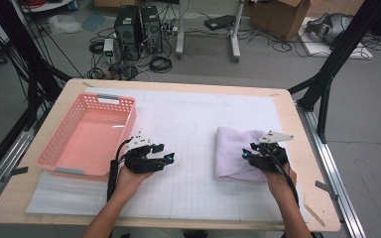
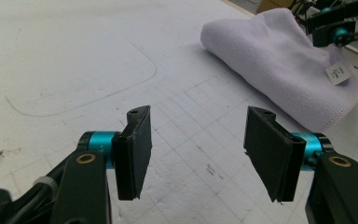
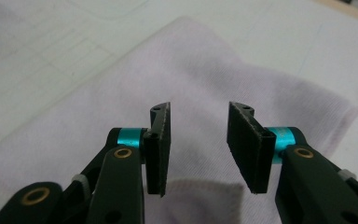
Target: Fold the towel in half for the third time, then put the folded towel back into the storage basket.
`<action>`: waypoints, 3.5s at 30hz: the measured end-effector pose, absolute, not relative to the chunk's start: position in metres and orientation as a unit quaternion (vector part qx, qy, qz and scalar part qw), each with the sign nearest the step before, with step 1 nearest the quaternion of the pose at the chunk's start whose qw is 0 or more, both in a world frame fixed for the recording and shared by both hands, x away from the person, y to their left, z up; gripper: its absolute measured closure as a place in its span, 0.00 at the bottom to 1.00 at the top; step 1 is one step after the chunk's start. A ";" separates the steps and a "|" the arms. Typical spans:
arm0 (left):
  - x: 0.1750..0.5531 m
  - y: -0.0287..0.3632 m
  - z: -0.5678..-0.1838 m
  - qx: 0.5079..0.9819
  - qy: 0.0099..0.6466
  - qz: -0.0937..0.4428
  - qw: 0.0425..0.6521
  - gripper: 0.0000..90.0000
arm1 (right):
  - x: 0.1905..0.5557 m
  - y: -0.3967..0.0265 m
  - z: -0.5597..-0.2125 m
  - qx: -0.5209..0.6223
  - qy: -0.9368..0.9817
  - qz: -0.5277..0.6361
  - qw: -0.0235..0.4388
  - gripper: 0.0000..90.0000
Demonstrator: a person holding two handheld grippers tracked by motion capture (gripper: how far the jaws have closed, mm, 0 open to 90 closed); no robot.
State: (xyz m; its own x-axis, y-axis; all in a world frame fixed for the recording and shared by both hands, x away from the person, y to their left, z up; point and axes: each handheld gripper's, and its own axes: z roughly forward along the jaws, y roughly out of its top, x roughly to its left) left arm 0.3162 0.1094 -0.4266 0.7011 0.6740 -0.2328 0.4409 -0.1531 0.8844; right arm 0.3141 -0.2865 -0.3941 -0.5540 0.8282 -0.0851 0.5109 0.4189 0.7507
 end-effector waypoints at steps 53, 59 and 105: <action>0.314 0.103 -0.428 0.753 0.363 0.113 0.537 0.46 | 0.302 -0.335 -0.422 0.421 0.811 0.350 0.206 0.62; 0.313 0.103 -0.427 0.752 0.355 0.118 0.542 0.45 | 0.287 -0.350 -0.428 0.431 0.806 0.344 0.216 0.61; 0.312 0.102 -0.422 0.742 0.325 0.117 0.574 0.24 | 0.251 -0.366 -0.408 0.426 0.746 0.443 0.255 0.19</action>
State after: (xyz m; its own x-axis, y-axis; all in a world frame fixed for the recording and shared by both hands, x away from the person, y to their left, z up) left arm 0.3118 0.1016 -0.4222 0.7610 0.6174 -0.1993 0.3475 -0.1285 0.9288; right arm 0.2506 -0.3656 -0.4080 -0.5072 0.8618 -0.0037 0.4089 0.2445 0.8792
